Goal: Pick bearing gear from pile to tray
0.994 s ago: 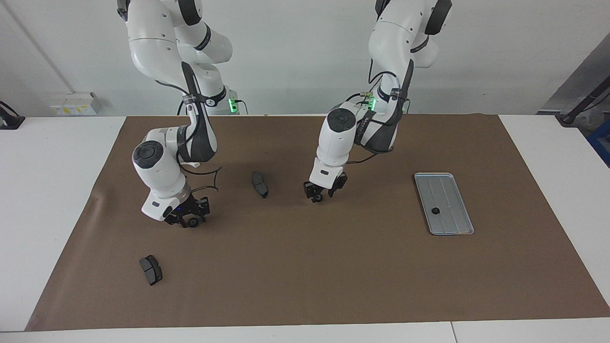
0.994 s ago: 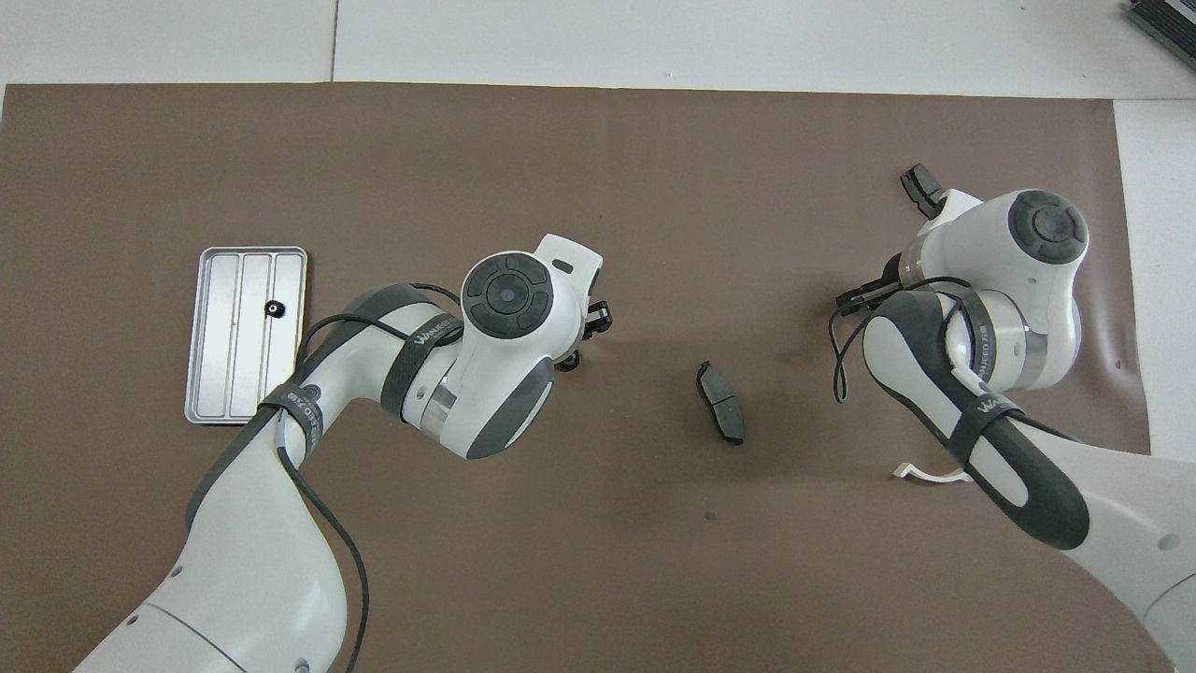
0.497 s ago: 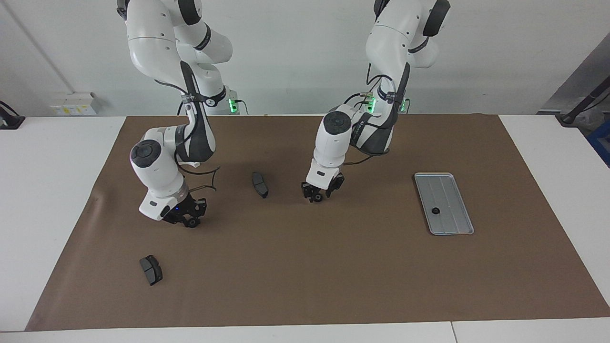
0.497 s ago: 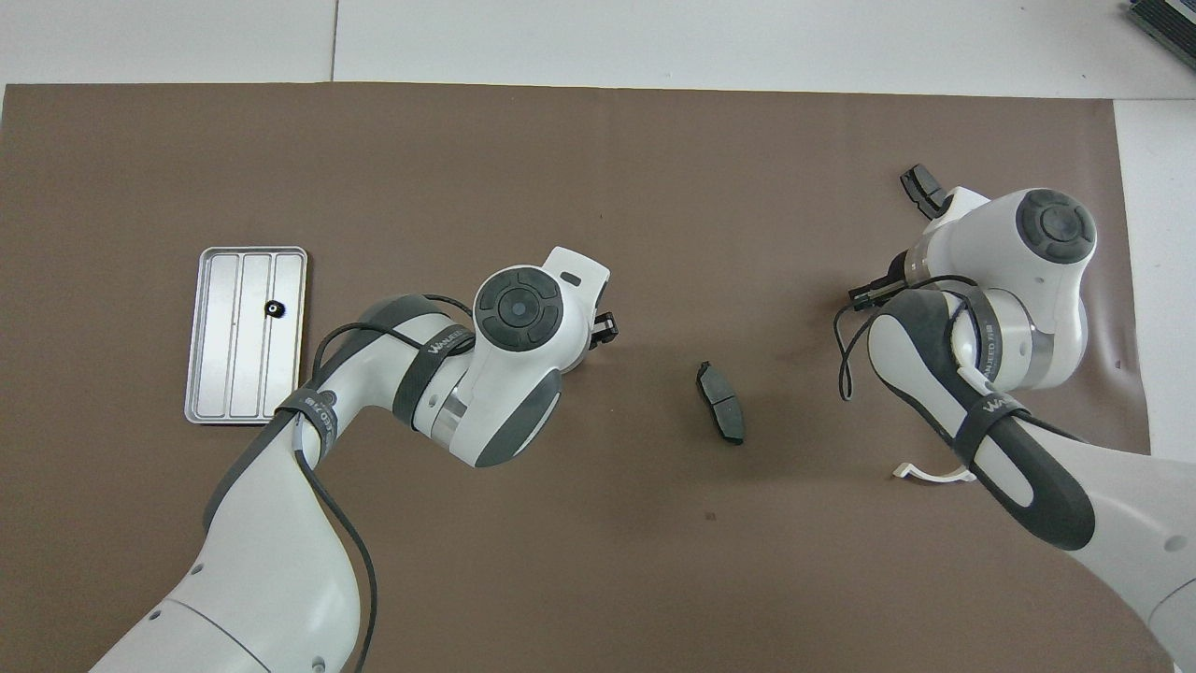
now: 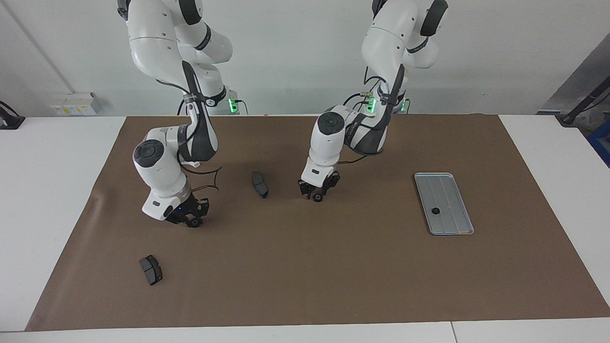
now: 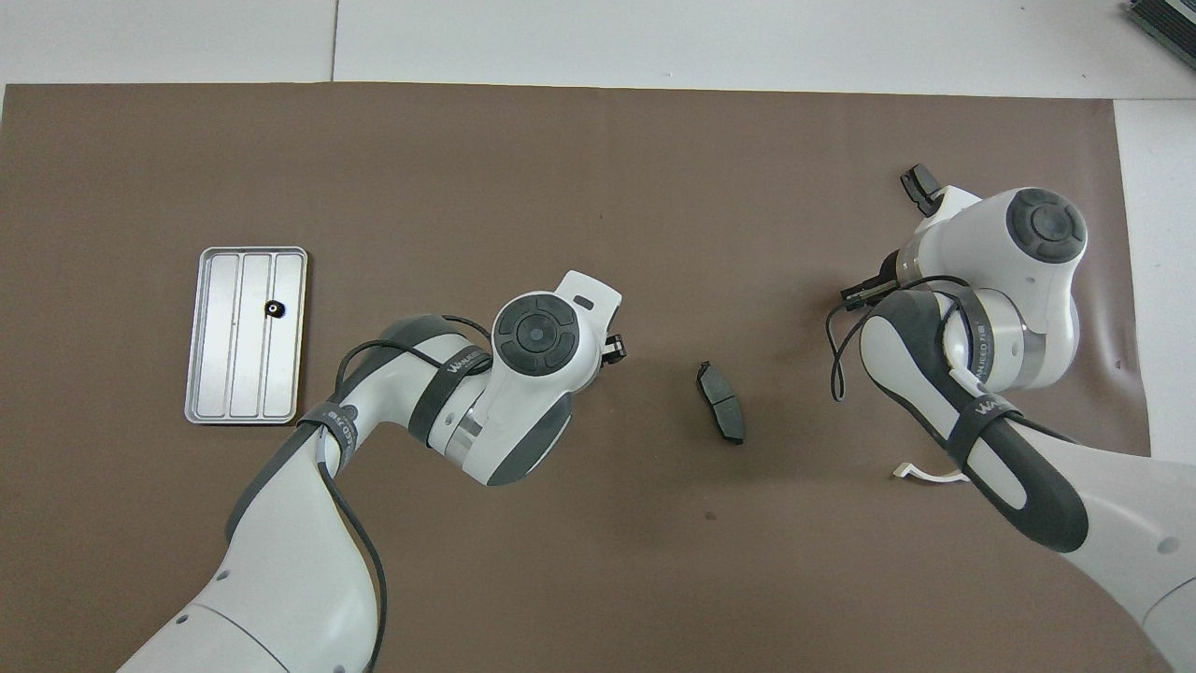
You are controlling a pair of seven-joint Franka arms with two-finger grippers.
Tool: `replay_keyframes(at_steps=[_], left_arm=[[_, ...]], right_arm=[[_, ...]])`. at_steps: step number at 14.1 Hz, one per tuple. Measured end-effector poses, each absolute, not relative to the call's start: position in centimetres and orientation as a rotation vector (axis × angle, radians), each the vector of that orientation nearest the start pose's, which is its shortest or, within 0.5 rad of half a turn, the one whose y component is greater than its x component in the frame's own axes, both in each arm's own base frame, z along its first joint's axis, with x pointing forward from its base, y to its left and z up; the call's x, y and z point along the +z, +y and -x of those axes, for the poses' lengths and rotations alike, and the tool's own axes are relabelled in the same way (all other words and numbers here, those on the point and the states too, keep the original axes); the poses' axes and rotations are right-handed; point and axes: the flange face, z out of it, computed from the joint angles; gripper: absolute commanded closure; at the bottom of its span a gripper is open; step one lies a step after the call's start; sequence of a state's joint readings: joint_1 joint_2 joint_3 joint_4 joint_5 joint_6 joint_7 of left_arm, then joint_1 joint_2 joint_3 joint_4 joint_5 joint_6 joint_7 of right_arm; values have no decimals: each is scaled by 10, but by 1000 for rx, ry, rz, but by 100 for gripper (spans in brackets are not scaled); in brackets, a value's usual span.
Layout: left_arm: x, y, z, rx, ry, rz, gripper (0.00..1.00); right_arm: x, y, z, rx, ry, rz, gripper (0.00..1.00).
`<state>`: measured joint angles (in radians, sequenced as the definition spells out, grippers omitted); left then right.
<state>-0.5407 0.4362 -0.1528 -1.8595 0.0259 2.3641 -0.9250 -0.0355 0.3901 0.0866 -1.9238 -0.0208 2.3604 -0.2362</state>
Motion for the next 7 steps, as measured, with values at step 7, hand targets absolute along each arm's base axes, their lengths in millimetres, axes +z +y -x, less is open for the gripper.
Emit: replay_keyframes(at_steps=[7], left_arm=[[296,-405,-501,-38,-367,3200,64]], right_arm=[[355,55,-626,-166,-246,3113,100]])
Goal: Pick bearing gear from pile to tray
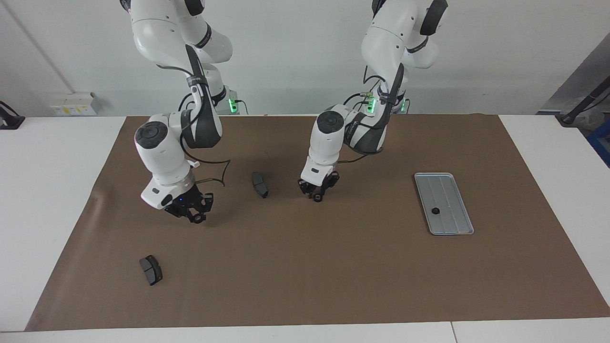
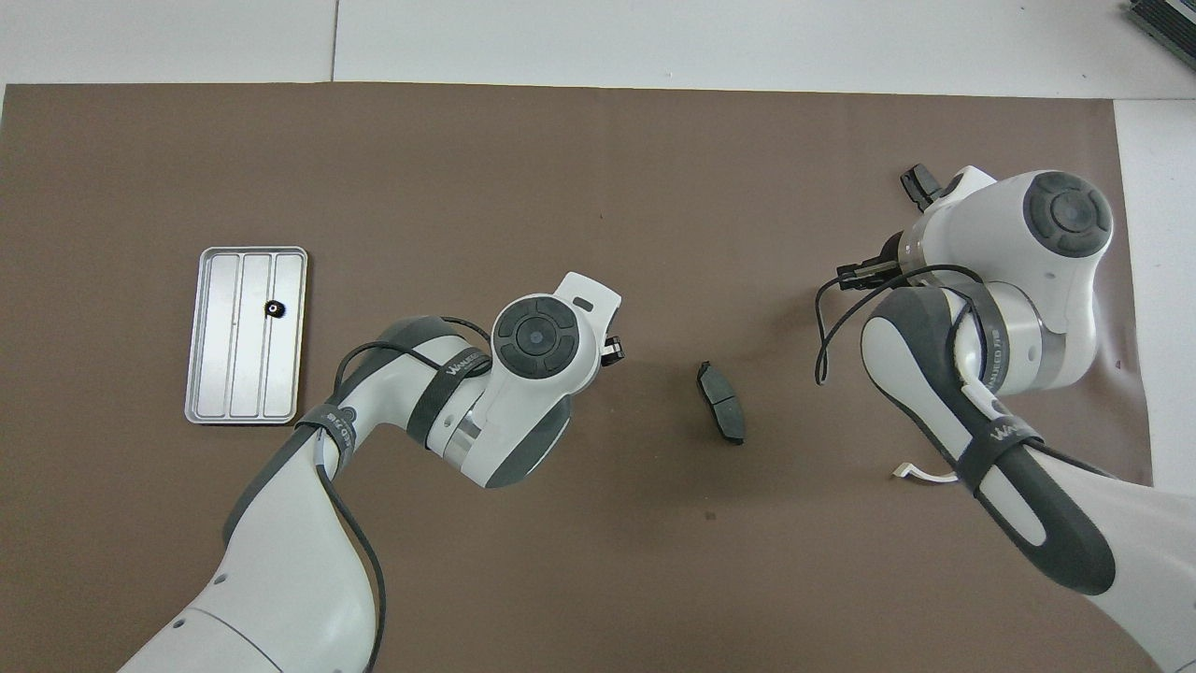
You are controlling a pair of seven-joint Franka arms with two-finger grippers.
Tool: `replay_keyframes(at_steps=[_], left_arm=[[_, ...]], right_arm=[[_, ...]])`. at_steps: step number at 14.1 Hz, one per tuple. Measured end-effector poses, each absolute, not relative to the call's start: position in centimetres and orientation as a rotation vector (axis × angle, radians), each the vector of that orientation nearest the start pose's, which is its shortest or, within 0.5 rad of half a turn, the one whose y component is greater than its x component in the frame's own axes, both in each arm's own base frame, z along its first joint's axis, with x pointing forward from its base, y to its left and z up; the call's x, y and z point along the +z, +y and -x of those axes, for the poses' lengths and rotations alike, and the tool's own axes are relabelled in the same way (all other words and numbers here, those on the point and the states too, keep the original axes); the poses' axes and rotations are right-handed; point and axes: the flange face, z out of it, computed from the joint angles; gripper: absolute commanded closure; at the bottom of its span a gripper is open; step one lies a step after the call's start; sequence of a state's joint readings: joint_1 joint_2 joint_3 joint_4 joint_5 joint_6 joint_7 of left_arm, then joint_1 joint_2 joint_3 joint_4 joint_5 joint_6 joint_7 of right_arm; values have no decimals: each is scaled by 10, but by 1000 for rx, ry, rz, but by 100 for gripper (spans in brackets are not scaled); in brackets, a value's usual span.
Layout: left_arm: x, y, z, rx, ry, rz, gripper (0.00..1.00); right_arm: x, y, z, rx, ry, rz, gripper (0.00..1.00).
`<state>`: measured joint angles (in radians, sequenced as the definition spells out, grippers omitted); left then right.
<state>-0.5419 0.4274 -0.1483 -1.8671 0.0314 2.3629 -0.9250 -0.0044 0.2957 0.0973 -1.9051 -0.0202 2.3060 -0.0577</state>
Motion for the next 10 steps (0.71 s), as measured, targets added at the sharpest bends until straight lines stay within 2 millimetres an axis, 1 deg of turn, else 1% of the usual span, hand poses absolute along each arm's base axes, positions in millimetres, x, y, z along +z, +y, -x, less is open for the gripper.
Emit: replay_keyframes(at_steps=[2,4,8,10], left_arm=[[296,-404,-501,-39,-367,3199,69],[297,-404,-500,-40,-367,3199,73],[297,-404,-500,-40,-366,3199,87],[297,-404,-500,-40,-367,3199,93]], right_arm=[[375,62,-622,-163,-220,3116,100],[391,63,-618,-160,-214,3118,100],[412,63,-614,-156,-204,3118,100],[424,68,-611,-142,-169,3094,100]])
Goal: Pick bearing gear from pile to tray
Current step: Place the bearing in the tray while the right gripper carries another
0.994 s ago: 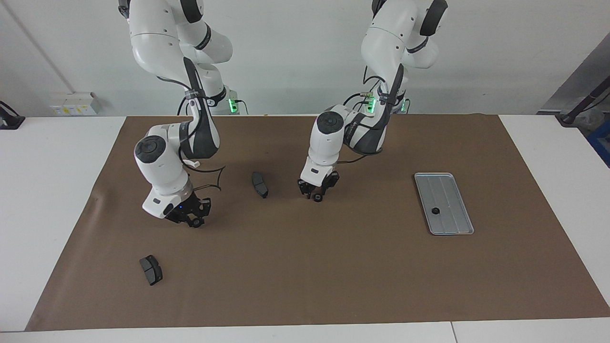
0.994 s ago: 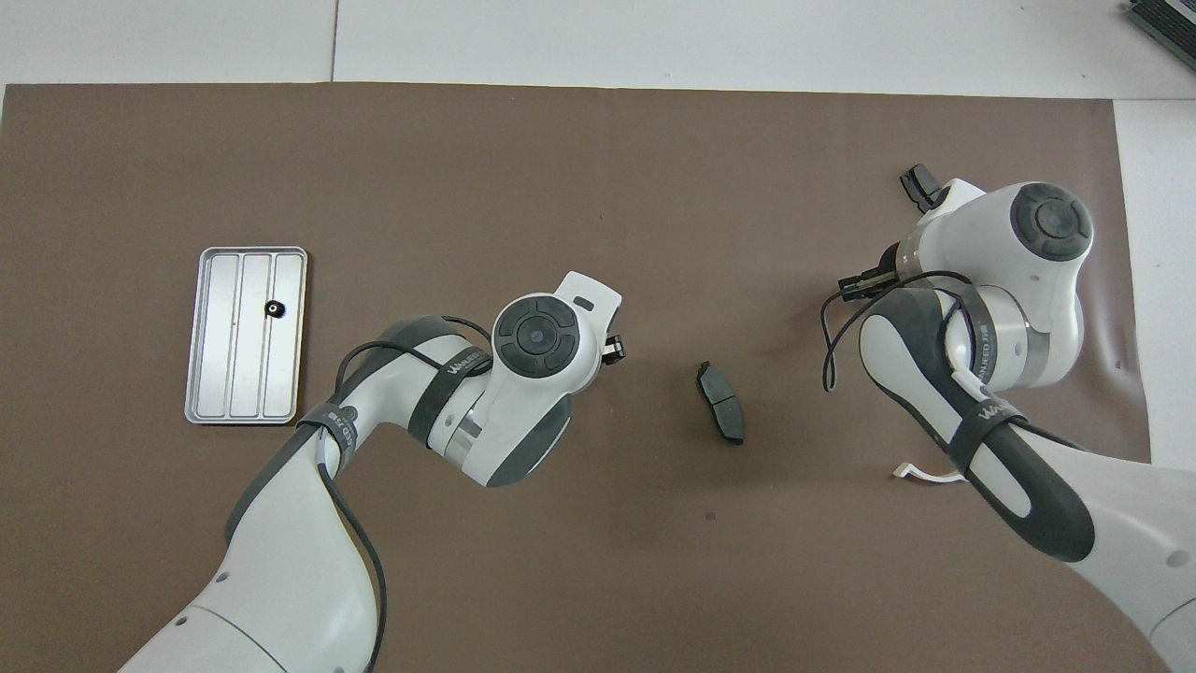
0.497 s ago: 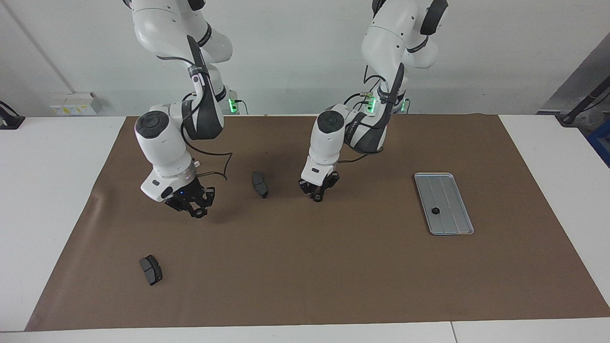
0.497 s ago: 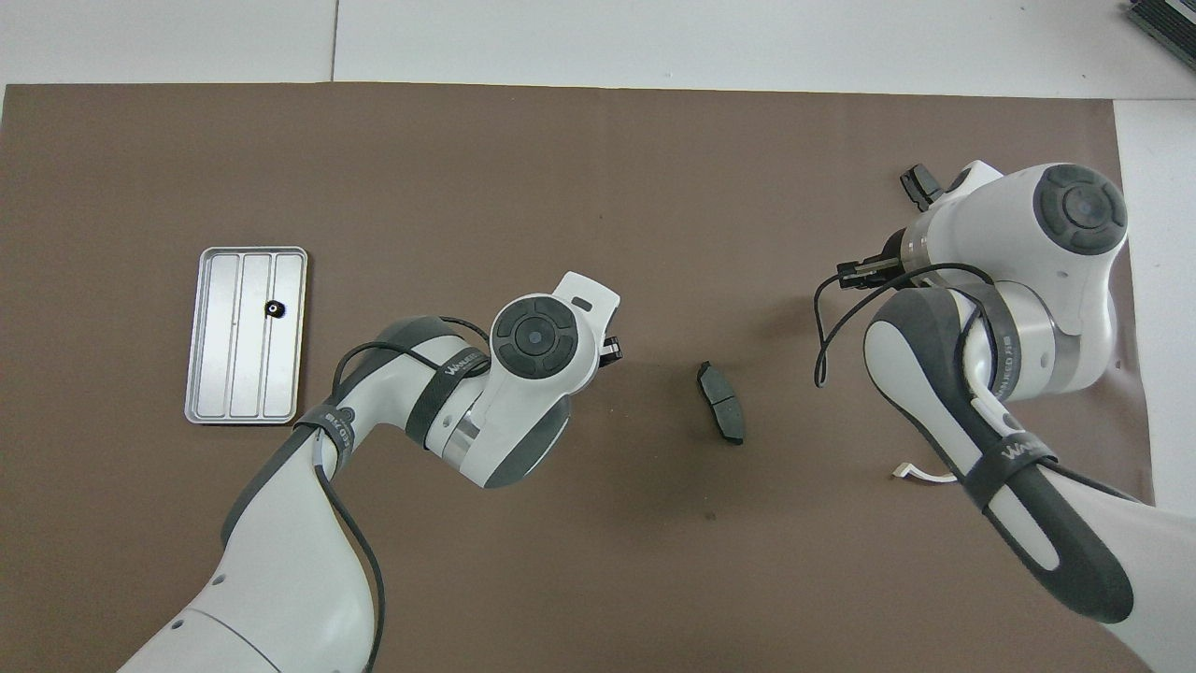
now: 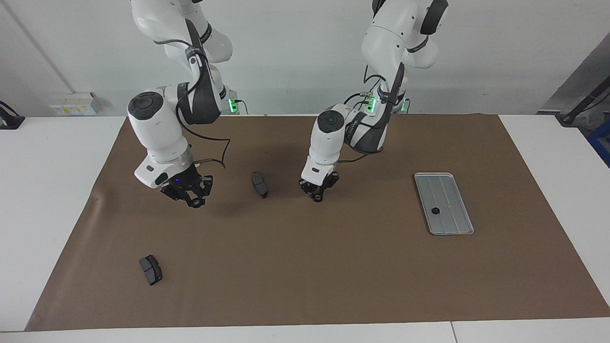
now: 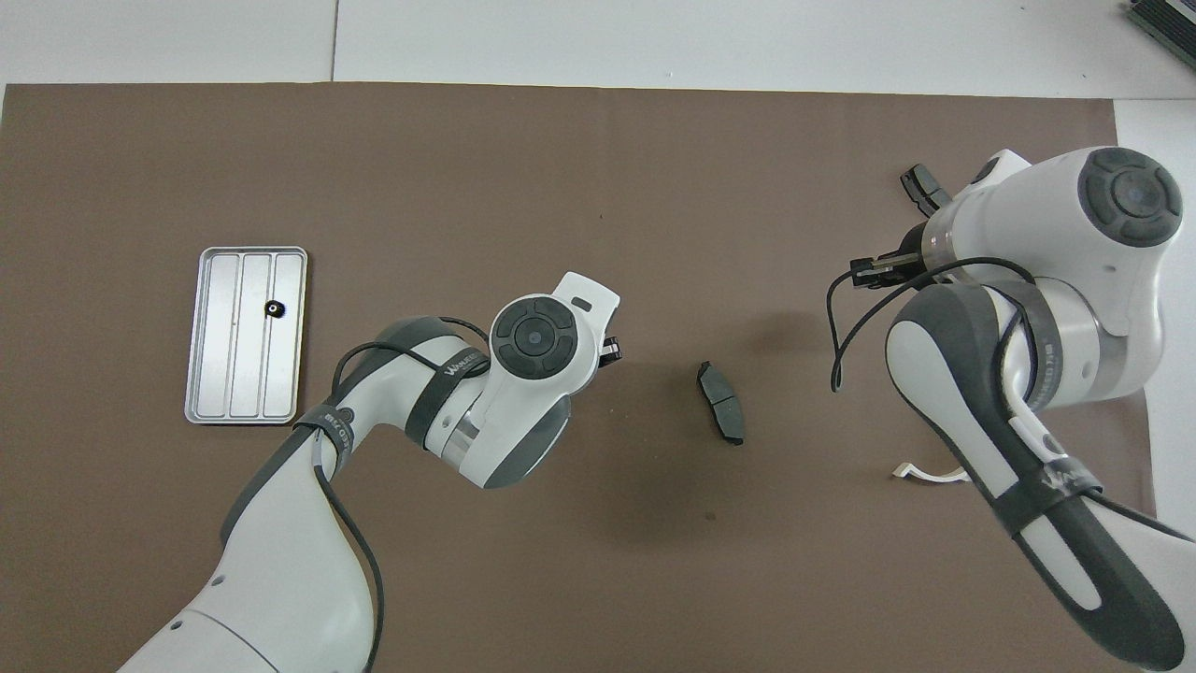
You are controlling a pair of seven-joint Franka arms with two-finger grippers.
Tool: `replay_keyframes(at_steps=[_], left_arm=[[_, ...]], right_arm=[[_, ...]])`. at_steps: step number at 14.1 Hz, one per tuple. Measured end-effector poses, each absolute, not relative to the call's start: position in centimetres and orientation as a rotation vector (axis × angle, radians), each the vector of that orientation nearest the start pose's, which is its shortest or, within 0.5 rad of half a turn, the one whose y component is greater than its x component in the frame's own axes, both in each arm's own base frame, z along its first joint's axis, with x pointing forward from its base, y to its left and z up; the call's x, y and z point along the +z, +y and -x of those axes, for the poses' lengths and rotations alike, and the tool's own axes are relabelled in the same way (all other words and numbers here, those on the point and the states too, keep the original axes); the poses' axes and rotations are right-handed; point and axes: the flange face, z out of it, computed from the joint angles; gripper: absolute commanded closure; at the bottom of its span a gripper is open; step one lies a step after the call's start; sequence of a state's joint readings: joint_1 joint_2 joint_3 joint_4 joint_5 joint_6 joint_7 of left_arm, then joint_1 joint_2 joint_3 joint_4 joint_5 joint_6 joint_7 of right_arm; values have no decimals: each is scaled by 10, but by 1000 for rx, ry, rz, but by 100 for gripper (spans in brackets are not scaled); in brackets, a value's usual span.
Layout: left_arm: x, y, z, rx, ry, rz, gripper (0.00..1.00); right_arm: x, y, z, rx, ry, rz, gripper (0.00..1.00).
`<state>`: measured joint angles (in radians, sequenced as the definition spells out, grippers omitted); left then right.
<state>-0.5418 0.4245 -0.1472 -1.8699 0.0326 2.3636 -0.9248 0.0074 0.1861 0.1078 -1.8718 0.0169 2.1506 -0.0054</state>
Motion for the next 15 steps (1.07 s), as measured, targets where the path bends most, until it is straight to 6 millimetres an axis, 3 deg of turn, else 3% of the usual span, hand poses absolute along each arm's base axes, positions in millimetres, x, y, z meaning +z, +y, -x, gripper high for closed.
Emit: replay_keyframes(at_steps=[3,7,9,11,15], left_arm=[[299,-394,-511,-49,-401,3193,99],[325,-340,-561,-46,-425,3172,100],[339,-289,-589,-40,-376,3166,100],[355,-229,-609,-15,-290,3163,100],[374,-120,-626,66,-13,3164,99]], right_arm=[[438,91,-604,-136,-95,3074,100],[439,139,-595,-124,23,3052,100],[436,178,-588,-134,59,3036,100],[423,228,-579,-159,130,3004,100],[392,308,-560,-187,212,2939,100]])
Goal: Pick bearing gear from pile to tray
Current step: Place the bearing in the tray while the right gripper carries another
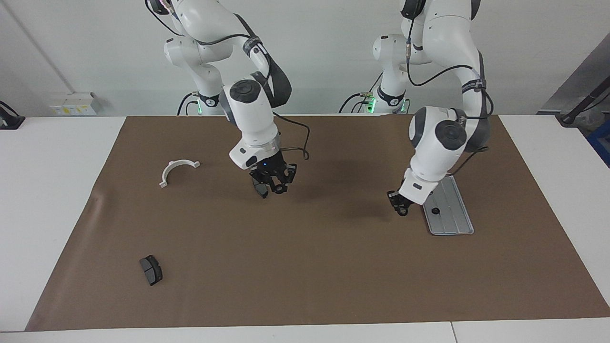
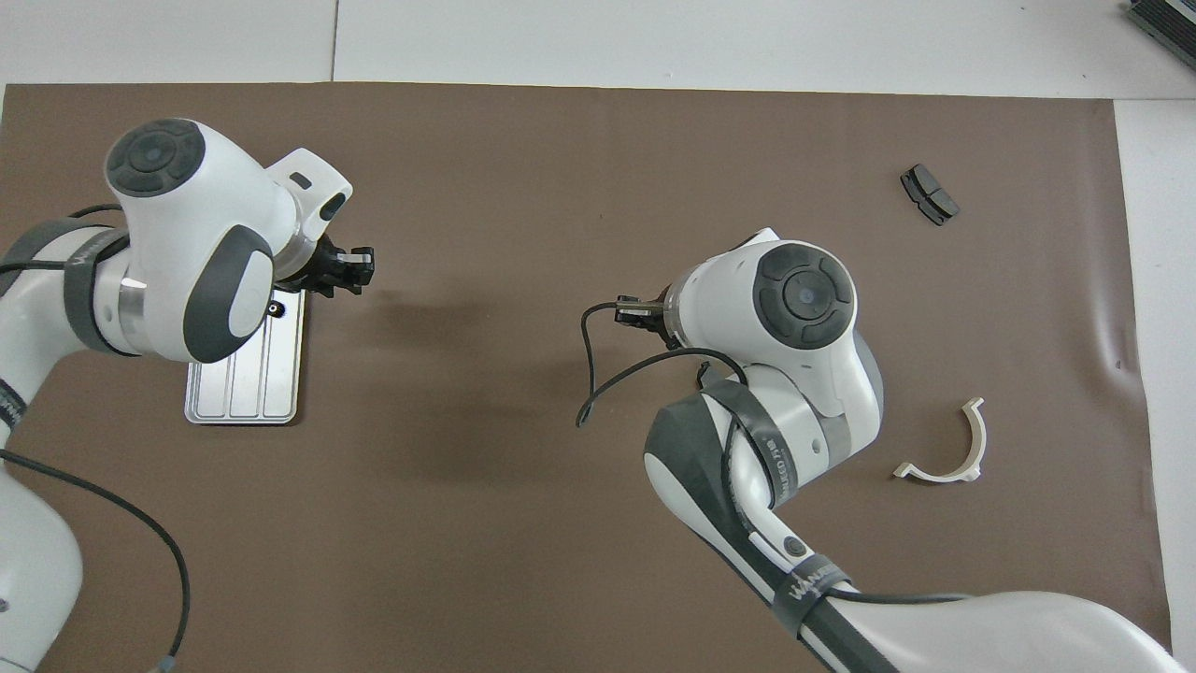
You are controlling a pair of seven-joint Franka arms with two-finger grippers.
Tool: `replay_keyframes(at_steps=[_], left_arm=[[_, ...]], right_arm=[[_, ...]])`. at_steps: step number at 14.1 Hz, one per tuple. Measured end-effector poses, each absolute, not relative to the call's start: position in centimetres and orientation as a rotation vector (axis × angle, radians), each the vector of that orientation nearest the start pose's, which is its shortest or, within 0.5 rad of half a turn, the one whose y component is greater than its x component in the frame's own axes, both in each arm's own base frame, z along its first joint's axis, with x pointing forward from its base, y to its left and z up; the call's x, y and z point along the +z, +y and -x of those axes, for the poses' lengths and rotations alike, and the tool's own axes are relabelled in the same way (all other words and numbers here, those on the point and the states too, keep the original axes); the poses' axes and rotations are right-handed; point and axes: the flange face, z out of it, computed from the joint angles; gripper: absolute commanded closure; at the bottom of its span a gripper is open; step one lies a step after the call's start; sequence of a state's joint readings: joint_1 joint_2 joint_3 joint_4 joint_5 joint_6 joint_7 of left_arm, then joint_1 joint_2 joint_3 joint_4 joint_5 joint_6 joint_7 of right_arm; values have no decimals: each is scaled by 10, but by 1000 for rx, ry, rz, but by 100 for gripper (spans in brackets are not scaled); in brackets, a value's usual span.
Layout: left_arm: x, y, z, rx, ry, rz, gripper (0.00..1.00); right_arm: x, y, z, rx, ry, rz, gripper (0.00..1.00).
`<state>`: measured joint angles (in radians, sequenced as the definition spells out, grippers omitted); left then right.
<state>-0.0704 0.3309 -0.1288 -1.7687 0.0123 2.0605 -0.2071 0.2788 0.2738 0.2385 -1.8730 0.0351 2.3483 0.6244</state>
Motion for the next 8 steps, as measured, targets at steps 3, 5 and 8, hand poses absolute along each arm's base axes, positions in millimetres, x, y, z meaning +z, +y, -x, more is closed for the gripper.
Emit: replay_keyframes(at_steps=[3,5,8], left_arm=[[367,-47,-629,107,196,3163,99],[358,-10,-625,133,311,3161,98],[343,35,-611,138,436,3154,82]], right_arm=[[367,351,-544,-182,240,2906,100],[347,374,-535,-181,247,2888,100],[312,397,-525,-215,248,2909,90]])
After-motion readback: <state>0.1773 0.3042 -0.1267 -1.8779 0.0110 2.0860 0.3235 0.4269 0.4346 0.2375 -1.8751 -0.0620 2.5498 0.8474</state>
